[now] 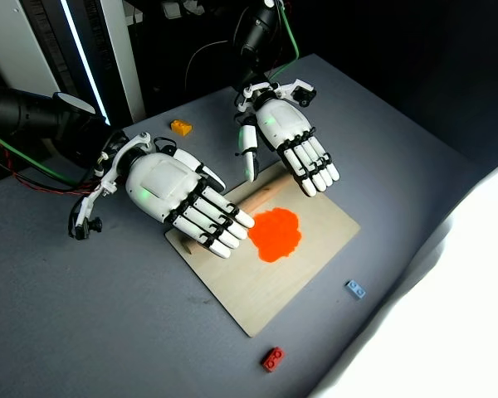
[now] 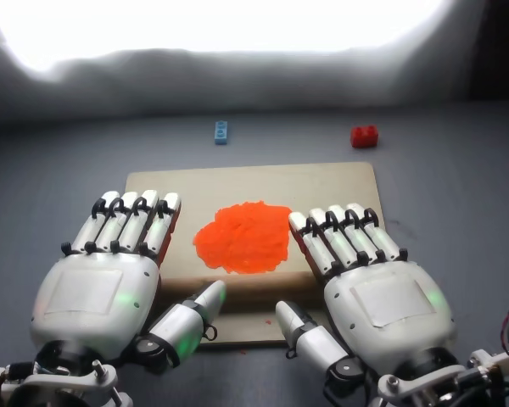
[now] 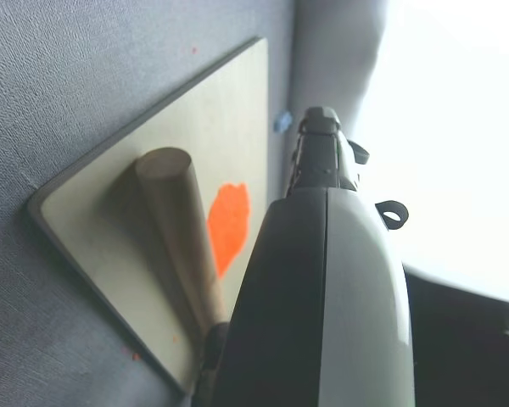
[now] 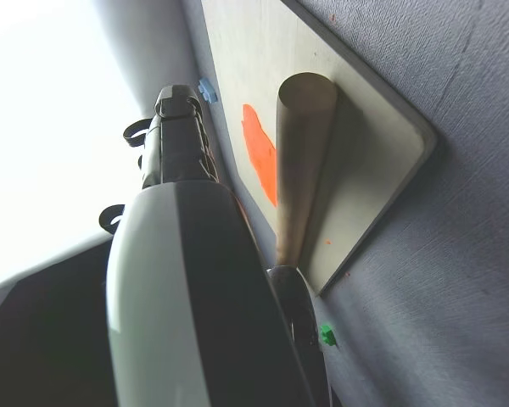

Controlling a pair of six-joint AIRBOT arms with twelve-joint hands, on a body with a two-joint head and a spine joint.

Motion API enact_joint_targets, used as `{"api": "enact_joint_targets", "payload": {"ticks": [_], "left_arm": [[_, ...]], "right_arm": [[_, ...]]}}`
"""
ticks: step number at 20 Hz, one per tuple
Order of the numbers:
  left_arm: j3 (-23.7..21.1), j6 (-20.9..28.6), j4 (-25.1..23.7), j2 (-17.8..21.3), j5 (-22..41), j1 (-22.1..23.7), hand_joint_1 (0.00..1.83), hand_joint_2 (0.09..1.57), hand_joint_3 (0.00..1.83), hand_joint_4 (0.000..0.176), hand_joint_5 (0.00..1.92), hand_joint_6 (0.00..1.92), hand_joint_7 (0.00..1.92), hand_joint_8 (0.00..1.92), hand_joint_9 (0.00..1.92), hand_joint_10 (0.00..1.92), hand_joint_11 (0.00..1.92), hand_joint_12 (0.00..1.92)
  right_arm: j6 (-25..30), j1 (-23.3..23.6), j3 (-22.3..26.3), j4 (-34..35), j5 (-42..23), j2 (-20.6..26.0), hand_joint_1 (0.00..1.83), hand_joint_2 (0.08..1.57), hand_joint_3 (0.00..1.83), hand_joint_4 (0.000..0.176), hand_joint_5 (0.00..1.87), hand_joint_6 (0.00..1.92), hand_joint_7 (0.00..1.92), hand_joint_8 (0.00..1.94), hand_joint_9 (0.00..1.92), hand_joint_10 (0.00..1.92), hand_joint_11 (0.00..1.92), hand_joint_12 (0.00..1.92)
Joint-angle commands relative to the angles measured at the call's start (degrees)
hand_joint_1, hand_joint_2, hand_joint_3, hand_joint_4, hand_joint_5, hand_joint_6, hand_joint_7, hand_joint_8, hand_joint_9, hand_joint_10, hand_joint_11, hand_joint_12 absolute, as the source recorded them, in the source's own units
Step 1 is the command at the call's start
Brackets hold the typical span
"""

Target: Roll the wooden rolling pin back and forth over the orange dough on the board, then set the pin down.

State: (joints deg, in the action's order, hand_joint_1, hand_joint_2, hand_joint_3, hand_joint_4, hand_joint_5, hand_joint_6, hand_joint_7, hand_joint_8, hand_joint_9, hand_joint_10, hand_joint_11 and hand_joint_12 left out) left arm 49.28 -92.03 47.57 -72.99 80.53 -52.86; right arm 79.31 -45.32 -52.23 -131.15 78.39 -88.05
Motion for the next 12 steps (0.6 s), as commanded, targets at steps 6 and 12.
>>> {"api": "enact_joint_targets", "payload": {"ticks": [6, 12], "left_arm": [[1.7, 0.6, -3.1, -2.0, 4.4, 0.0, 0.00, 1.38, 0.05, 0.000, 0.00, 0.00, 0.00, 0.00, 0.00, 0.00, 0.00, 0.00], [2.6, 1.4, -3.1, -3.7, 4.4, -0.1, 0.00, 1.41, 0.06, 0.000, 0.00, 0.00, 0.00, 0.00, 0.00, 0.00, 0.00, 0.00]], "right_arm": [[0.2, 0.2, -1.7, -5.4, 3.7, -1.5, 0.00, 1.44, 0.04, 0.000, 0.00, 0.00, 0.00, 0.00, 0.00, 0.00, 0.00, 0.00], [0.2, 0.2, -4.3, -5.4, 2.8, -2.5, 0.00, 1.45, 0.04, 0.000, 0.00, 0.00, 0.00, 0.00, 0.00, 0.00, 0.00, 0.00]]}}
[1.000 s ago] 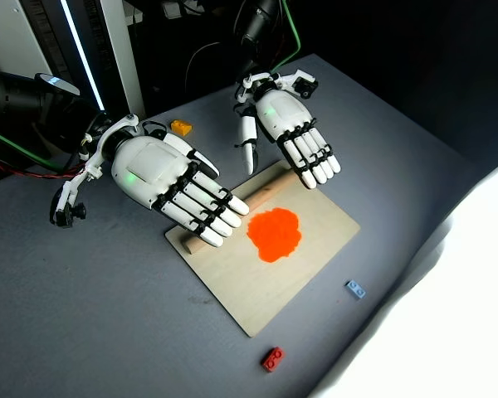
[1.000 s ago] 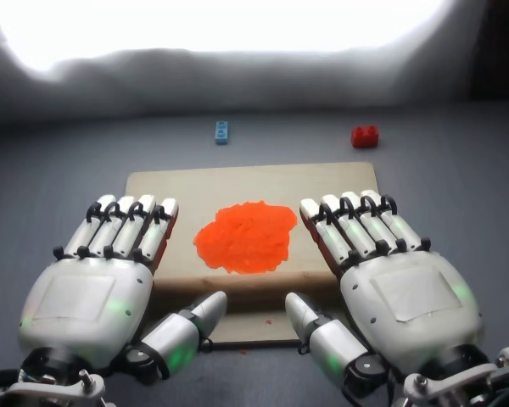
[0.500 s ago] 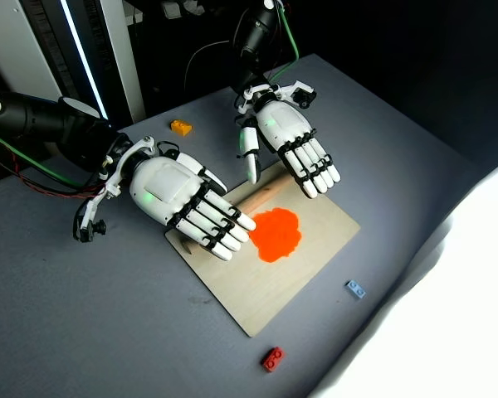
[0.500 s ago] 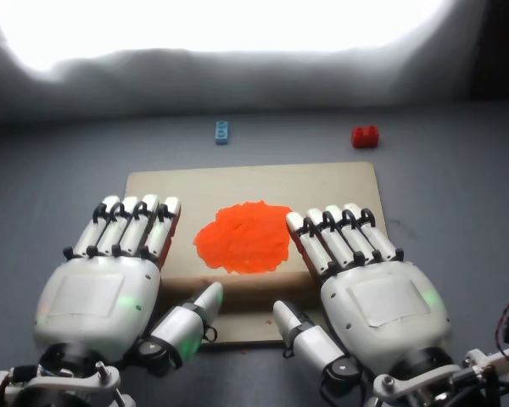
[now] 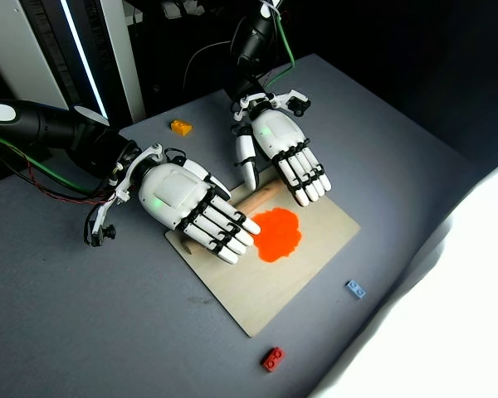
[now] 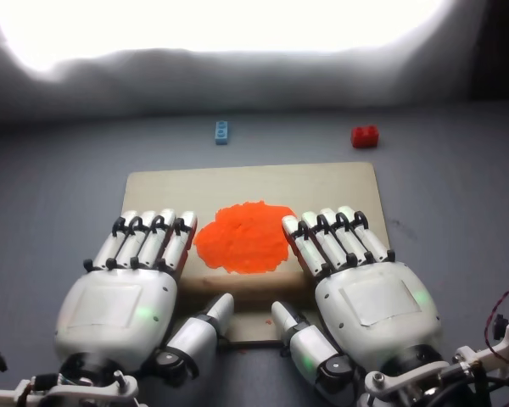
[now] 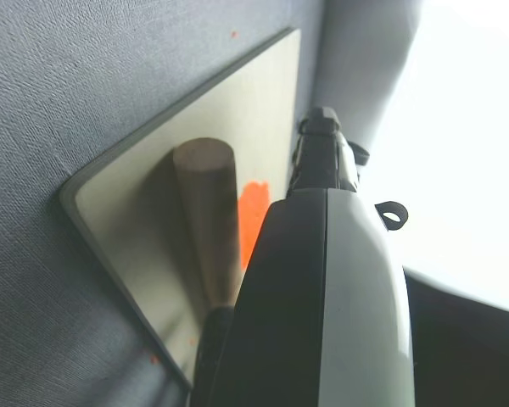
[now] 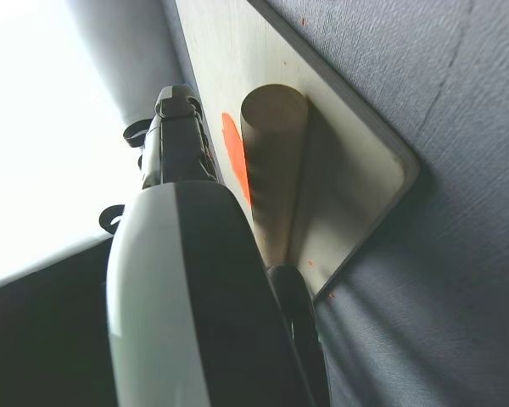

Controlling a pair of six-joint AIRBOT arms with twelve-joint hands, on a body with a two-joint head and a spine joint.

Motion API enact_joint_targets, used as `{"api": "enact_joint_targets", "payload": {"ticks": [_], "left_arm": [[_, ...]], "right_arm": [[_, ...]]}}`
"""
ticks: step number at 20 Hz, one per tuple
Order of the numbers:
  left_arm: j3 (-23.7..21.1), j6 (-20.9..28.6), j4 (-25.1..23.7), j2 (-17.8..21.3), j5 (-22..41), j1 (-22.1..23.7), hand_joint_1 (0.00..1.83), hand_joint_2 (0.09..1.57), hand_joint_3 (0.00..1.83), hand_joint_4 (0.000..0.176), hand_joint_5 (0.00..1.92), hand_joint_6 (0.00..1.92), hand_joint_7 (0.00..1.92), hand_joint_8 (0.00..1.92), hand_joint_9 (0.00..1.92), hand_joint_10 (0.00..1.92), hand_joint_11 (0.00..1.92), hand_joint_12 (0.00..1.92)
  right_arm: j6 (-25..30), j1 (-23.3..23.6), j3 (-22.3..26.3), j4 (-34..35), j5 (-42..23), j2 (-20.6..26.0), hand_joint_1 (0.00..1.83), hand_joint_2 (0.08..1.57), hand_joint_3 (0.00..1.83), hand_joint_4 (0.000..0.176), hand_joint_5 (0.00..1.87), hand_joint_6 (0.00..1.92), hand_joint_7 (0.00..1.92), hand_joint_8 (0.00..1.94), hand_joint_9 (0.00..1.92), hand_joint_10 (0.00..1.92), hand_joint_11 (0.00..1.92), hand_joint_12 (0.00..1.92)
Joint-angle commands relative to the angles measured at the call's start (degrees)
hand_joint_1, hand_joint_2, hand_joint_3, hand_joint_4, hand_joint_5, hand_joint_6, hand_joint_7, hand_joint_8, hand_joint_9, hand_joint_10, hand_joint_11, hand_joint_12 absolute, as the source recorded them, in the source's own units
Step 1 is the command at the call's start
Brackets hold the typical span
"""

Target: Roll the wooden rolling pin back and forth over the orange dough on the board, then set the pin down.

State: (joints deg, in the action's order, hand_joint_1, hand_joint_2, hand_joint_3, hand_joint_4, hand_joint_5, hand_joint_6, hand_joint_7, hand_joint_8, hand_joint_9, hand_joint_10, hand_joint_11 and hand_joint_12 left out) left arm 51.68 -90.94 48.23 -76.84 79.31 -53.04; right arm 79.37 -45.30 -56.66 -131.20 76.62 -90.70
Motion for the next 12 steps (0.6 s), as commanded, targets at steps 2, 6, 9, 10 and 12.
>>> {"api": "enact_joint_targets", "payload": {"ticks": [2, 6, 9, 10, 12], "left_arm": [[0.5, 0.6, -3.7, -0.5, 5.6, 0.0, 0.00, 1.42, 0.06, 0.000, 0.00, 0.00, 0.00, 0.00, 0.00, 0.00, 0.00, 0.00], [1.3, 0.6, -3.8, -1.6, 5.6, 0.3, 0.00, 1.42, 0.05, 0.000, 0.00, 0.00, 0.00, 0.00, 0.00, 0.00, 0.00, 0.00], [1.9, 0.7, -3.7, -2.0, 5.4, 0.5, 0.00, 1.43, 0.05, 0.000, 0.00, 0.00, 0.00, 0.00, 0.00, 0.00, 0.00, 0.00], [2.1, 0.7, -3.7, -2.0, 5.2, 0.6, 0.00, 1.44, 0.05, 0.000, 0.00, 0.00, 0.00, 0.00, 0.00, 0.00, 0.00, 0.00], [2.7, 1.3, -3.7, -2.0, 5.0, 0.7, 0.00, 1.46, 0.05, 0.000, 0.00, 0.00, 0.00, 0.00, 0.00, 0.00, 0.00, 0.00]], "right_arm": [[0.4, 0.4, -0.5, -5.3, 4.2, -0.2, 0.00, 1.45, 0.04, 0.000, 0.01, 0.00, 0.00, 0.00, 0.00, 0.00, 0.00, 0.00], [0.6, 0.4, -1.3, -5.3, 3.0, -0.4, 0.00, 1.46, 0.04, 0.000, 0.00, 0.00, 0.00, 0.00, 0.00, 0.00, 0.00, 0.00], [0.6, 0.5, -1.8, -5.3, 2.6, -0.8, 0.00, 1.45, 0.03, 0.000, 0.03, 0.01, 0.00, 0.00, 0.00, 0.00, 0.00, 0.00], [0.6, 0.6, -2.2, -5.3, 2.6, -0.9, 0.00, 1.45, 0.03, 0.000, 0.04, 0.02, 0.01, 0.01, 0.00, 0.00, 0.00, 0.00], [0.8, 0.9, -2.5, -5.3, 2.4, -1.1, 0.00, 1.45, 0.03, 0.000, 0.02, 0.01, 0.01, 0.00, 0.00, 0.00, 0.00, 0.00]]}}
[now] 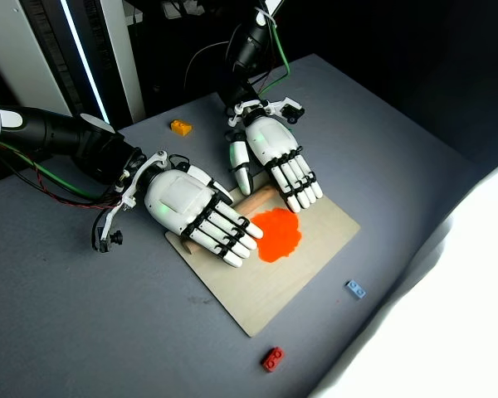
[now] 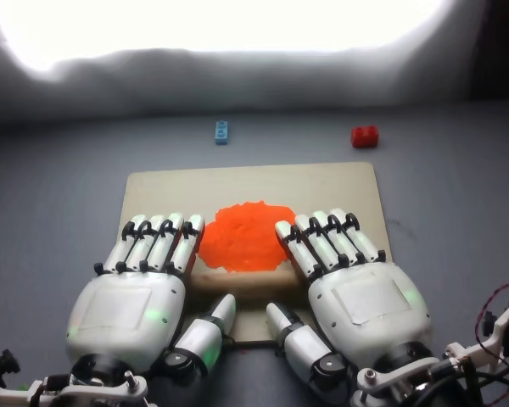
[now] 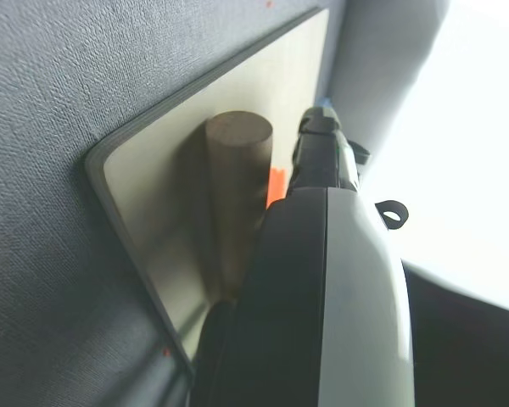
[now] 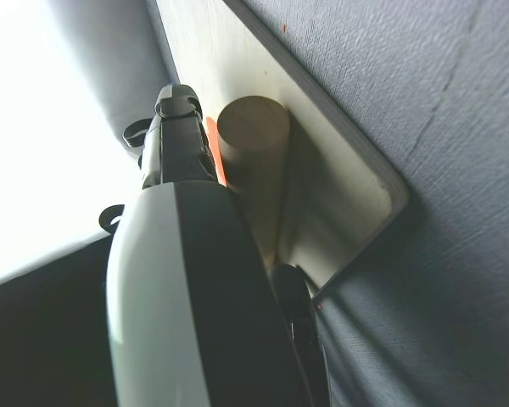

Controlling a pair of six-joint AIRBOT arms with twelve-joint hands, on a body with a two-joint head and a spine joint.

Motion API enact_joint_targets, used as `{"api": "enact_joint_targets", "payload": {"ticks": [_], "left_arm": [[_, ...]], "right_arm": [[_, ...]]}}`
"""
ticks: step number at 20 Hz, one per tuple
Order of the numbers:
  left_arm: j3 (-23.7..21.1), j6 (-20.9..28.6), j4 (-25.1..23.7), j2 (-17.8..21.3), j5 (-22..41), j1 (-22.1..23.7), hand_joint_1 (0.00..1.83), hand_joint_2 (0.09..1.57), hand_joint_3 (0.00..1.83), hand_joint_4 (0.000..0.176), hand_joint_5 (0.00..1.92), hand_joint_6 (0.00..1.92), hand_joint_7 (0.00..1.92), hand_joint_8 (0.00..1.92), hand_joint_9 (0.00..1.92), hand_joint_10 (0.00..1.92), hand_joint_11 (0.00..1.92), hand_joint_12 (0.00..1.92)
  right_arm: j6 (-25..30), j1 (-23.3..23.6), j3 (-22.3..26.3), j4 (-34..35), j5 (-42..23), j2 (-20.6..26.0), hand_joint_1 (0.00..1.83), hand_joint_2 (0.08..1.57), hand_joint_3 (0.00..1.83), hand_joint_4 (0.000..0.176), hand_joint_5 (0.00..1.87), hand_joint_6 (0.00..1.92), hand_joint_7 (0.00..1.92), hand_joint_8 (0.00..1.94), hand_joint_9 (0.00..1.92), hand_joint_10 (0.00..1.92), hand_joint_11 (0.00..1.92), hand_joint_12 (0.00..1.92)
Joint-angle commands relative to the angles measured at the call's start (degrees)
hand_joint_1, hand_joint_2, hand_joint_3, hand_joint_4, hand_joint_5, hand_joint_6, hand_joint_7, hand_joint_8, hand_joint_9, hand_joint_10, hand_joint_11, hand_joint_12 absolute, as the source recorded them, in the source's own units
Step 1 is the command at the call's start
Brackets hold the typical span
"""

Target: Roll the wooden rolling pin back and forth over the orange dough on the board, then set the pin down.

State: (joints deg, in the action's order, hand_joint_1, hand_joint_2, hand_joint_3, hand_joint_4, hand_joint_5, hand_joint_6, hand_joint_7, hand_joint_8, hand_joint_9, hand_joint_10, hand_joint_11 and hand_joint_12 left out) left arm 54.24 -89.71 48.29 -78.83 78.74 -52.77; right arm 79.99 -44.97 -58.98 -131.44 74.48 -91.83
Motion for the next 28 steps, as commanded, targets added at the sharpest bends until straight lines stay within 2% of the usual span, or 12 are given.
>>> {"api": "enact_joint_targets", "payload": {"ticks": [1, 8, 28], "left_arm": [[0.4, 0.6, -3.8, -0.1, 5.6, 0.6, 0.00, 1.46, 0.05, 0.000, 0.00, 0.00, 0.00, 0.00, 0.00, 0.00, 0.00, 0.00], [2.3, 3.2, -3.7, -0.5, 4.1, 1.5, 0.00, 1.45, 0.04, 0.000, 0.00, 0.00, 0.00, 0.00, 0.00, 0.00, 0.00, 0.00], [4.8, 4.9, -3.4, -1.3, 1.6, 3.3, 0.00, 1.47, 0.03, 0.000, 0.03, 0.01, 0.01, 0.00, 0.01, 0.00, 0.00, 0.00]], "right_arm": [[0.3, 0.6, -0.3, -5.1, 4.5, -0.1, 0.00, 1.46, 0.03, 0.000, 0.01, 0.00, 0.00, 0.00, 0.00, 0.00, 0.00, 0.00], [0.5, 0.9, -0.9, -5.1, 4.1, -0.1, 0.00, 1.47, 0.03, 0.000, 0.05, 0.02, 0.04, 0.01, 0.00, 0.00, 0.00, 0.00], [3.9, 3.0, -5.5, -5.1, 0.4, -0.1, 0.00, 1.47, 0.02, 0.000, 0.04, 0.01, 0.04, 0.00, 0.01, 0.00, 0.00, 0.00]]}}
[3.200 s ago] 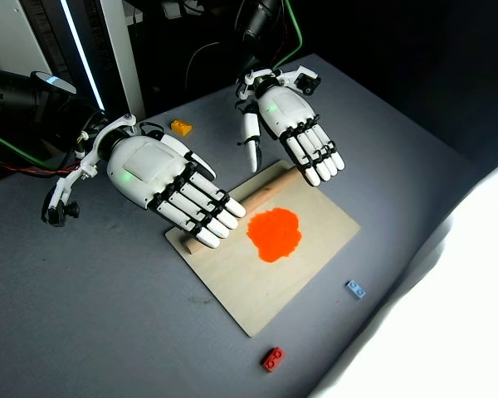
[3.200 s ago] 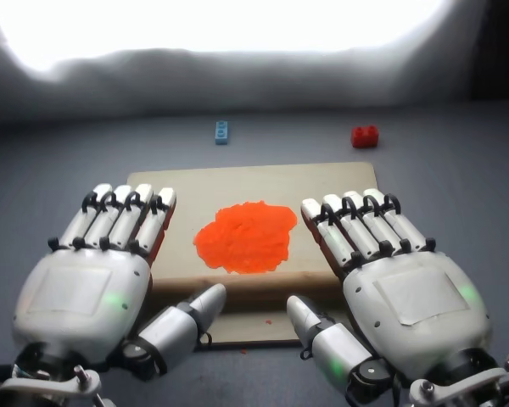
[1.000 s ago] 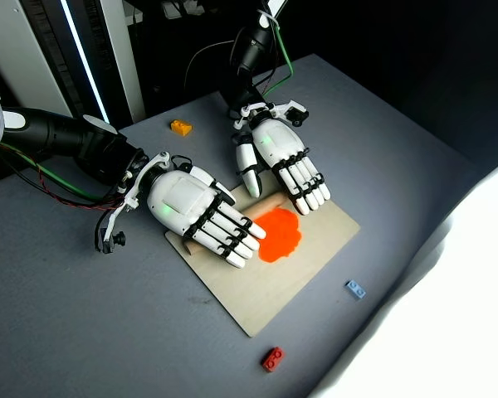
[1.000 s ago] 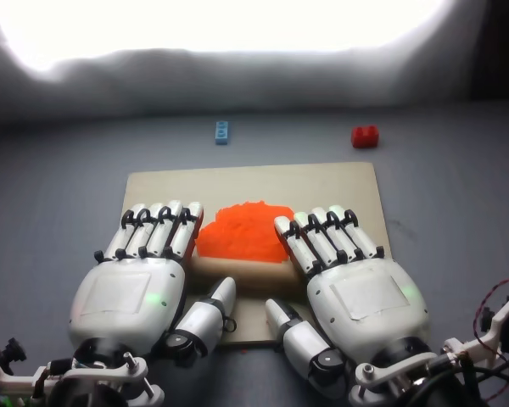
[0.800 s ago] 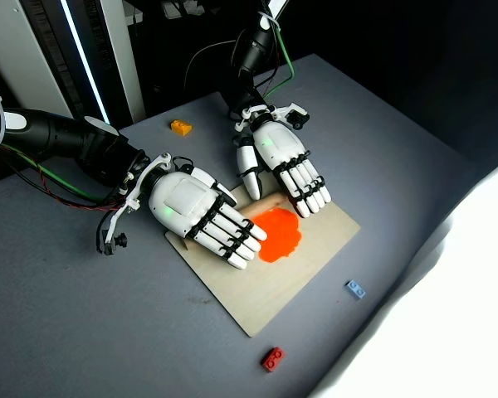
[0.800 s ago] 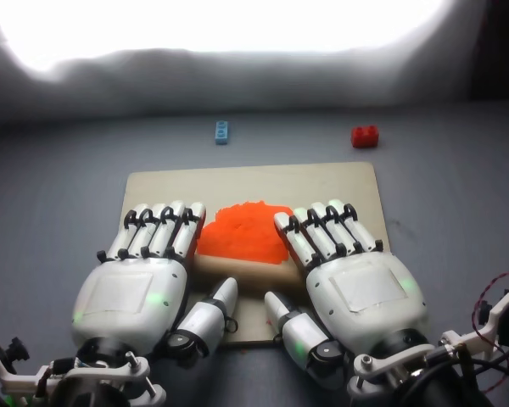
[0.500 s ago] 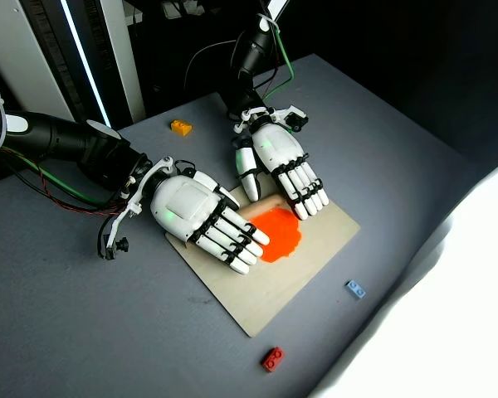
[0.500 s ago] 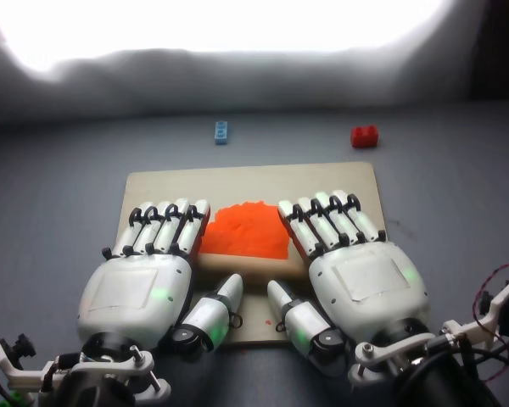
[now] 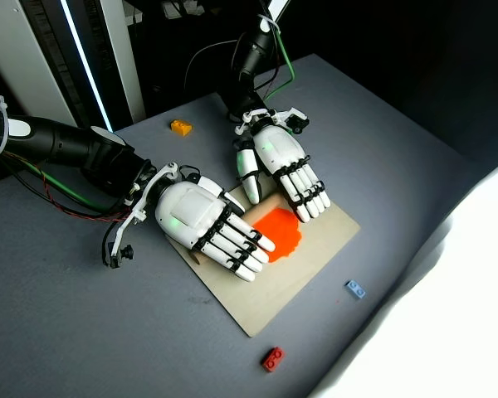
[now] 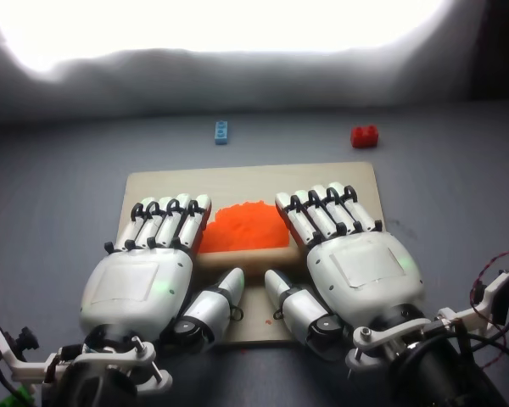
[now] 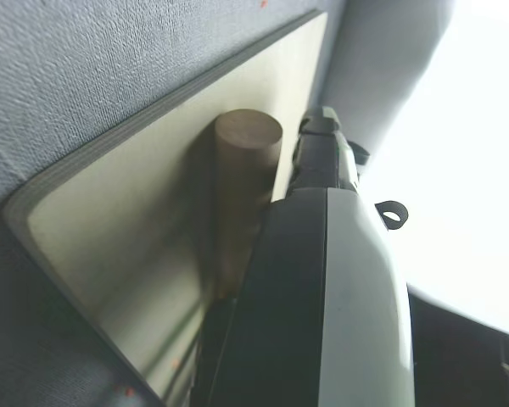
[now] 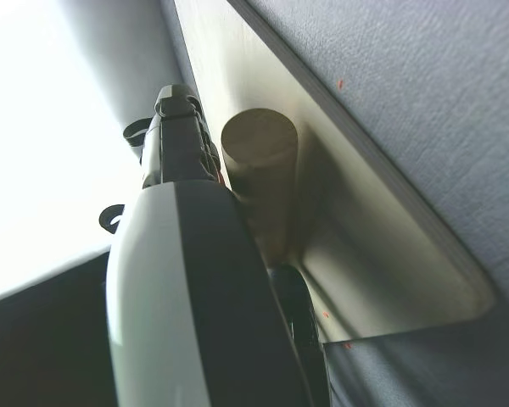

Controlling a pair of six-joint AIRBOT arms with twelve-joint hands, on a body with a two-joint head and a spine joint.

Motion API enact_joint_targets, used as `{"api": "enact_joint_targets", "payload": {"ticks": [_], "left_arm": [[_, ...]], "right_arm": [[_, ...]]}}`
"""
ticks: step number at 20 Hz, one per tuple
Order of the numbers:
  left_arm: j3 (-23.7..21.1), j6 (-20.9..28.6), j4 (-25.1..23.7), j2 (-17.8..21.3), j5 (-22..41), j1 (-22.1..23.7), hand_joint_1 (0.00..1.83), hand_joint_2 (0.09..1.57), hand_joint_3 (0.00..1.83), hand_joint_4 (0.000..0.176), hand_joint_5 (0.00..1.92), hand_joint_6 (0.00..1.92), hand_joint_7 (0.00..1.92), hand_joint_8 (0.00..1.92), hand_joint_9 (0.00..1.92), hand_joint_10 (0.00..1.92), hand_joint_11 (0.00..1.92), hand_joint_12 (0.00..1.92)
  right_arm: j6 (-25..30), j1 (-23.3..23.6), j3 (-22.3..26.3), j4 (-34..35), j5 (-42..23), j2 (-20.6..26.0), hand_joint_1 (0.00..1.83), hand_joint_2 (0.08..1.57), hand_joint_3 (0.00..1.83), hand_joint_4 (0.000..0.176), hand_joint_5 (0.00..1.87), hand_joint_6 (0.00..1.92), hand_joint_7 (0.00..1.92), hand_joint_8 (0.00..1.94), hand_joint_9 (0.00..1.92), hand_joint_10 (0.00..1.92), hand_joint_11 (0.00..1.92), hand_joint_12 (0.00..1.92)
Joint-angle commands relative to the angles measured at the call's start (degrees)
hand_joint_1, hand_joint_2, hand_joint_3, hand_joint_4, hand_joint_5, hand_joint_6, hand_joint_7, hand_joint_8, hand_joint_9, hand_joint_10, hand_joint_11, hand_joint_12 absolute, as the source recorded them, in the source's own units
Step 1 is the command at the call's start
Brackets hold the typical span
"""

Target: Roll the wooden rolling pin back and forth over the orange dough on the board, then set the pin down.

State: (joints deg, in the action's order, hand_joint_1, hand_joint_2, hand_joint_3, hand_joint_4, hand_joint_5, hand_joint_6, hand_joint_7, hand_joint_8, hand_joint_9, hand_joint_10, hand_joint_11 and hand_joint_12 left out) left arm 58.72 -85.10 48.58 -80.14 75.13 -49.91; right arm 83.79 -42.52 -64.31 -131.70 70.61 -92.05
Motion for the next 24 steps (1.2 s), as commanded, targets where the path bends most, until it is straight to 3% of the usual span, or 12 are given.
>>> {"api": "enact_joint_targets", "payload": {"ticks": [1, 24], "left_arm": [[0.5, 0.3, -3.7, 0.0, 5.0, 0.5, 0.00, 1.47, 0.03, 0.000, 0.03, 0.01, 0.01, 0.00, 0.01, 0.00, 0.00, 0.00], [3.5, 0.5, -3.5, -0.5, 1.8, 2.7, 0.00, 1.46, 0.01, 0.000, 0.00, 0.00, 0.00, 0.00, 0.00, 0.00, 0.00, 0.00]], "right_arm": [[0.2, 0.6, -0.2, -4.8, 4.1, 0.1, 0.00, 1.47, 0.02, 0.000, 0.04, 0.01, 0.04, 0.00, 0.01, 0.00, 0.00, 0.00], [2.3, 2.8, -5.1, -2.3, 0.6, -0.1, 0.00, 1.48, 0.02, 0.000, 0.07, 0.01, 0.08, 0.01, 0.05, 0.01, 0.00, 0.00]]}}
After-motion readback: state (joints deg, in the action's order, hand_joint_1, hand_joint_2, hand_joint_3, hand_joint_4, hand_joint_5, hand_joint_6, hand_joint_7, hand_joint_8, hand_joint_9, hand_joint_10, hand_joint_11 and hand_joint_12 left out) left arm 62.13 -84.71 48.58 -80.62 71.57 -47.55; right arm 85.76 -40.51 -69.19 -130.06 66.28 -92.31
